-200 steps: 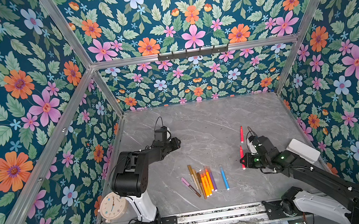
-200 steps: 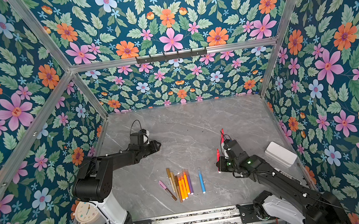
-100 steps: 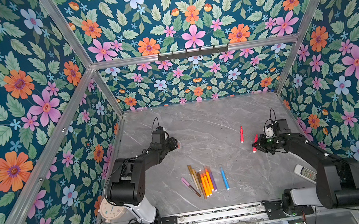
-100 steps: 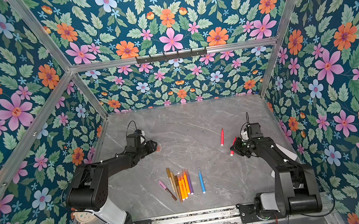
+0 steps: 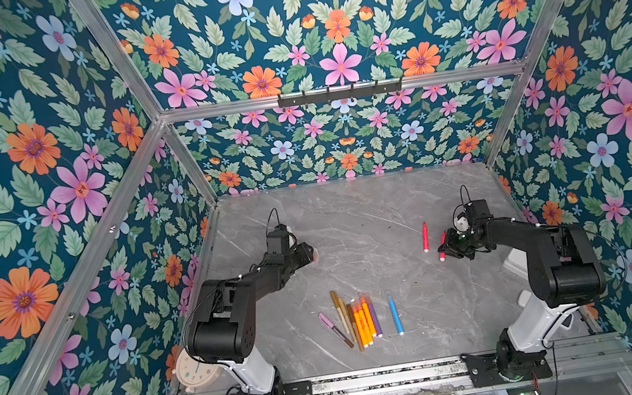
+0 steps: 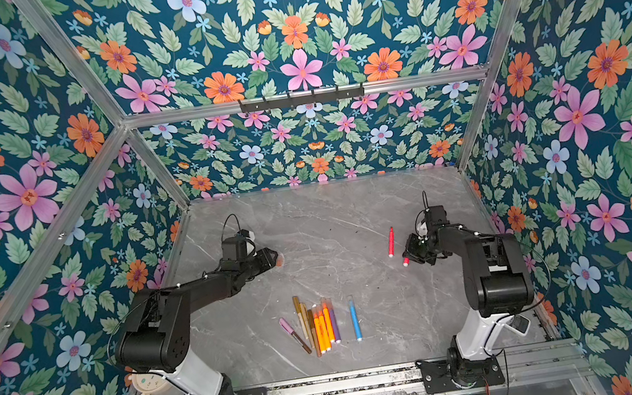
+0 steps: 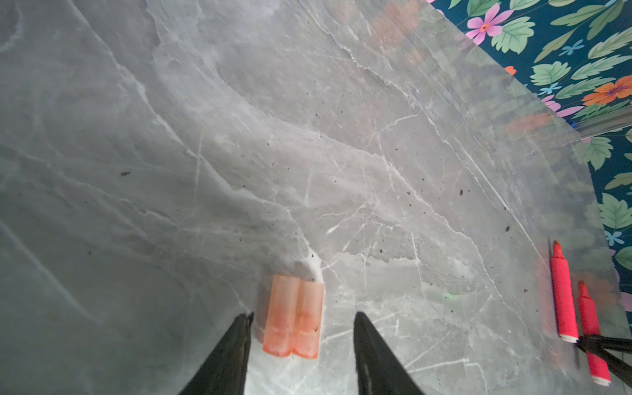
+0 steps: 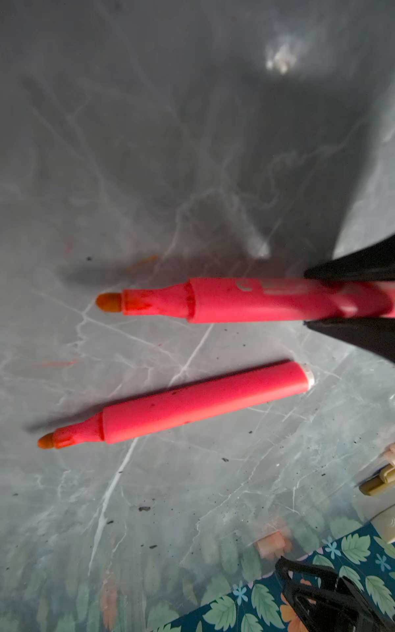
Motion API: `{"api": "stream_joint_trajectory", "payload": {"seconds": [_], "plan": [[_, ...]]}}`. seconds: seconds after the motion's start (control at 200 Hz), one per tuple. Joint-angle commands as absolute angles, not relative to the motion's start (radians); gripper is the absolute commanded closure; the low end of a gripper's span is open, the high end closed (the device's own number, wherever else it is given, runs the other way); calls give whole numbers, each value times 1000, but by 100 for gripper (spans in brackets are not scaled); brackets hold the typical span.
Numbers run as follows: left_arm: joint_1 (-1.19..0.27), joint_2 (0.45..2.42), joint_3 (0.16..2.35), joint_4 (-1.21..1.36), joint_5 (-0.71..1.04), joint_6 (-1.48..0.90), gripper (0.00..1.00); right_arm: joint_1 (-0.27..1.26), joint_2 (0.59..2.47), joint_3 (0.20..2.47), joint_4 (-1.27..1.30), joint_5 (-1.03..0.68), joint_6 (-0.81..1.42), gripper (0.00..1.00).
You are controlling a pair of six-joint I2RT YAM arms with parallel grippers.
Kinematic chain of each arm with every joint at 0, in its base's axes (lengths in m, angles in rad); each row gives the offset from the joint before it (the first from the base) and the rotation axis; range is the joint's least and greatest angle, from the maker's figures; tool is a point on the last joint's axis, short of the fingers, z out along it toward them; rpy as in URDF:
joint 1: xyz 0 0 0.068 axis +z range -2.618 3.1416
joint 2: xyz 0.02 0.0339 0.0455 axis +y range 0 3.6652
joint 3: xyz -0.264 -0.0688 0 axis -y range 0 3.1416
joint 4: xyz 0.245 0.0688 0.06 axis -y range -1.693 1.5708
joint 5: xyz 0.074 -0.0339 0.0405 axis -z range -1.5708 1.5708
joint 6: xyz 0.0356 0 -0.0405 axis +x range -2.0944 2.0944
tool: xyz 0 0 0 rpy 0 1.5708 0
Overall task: Open the pen caps
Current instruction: 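Carry the uncapped pink marker with the right gripper to the first pink marker, then lower the marker beside the first pink marker and open the right gripper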
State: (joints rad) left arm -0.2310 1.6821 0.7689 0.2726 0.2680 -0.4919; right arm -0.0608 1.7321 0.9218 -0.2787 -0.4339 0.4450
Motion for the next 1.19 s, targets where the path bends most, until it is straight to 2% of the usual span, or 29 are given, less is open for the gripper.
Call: {"api": "stream_joint_trajectory", "payload": {"seconds": [0.0, 0.385, 0.51, 0.65, 0.725, 0.96, 1.07, 1.19], "plan": [[-230, 1680, 770, 295, 282, -492, 49, -60, 1755, 944, -267, -422, 429, 100], [-231, 1673, 773, 285, 274, -482, 49, -60, 1851, 1047, -295, -456, 421, 100], [-231, 1681, 776, 285, 279, -482, 49, -60, 1859, 1048, -277, -492, 416, 95], [-231, 1687, 779, 285, 287, -482, 49, -60, 1859, 1041, -267, -510, 414, 94], [-230, 1687, 779, 285, 284, -481, 49, -60, 1856, 1037, -264, -512, 415, 90], [-230, 1690, 780, 285, 286, -480, 49, -60, 1854, 1034, -263, -508, 416, 71], [-230, 1695, 783, 285, 293, -480, 49, -60, 1853, 1036, -262, -508, 417, 65], [-230, 1700, 788, 283, 300, -479, 49, -60, 1851, 1035, -261, -509, 419, 64]]}}
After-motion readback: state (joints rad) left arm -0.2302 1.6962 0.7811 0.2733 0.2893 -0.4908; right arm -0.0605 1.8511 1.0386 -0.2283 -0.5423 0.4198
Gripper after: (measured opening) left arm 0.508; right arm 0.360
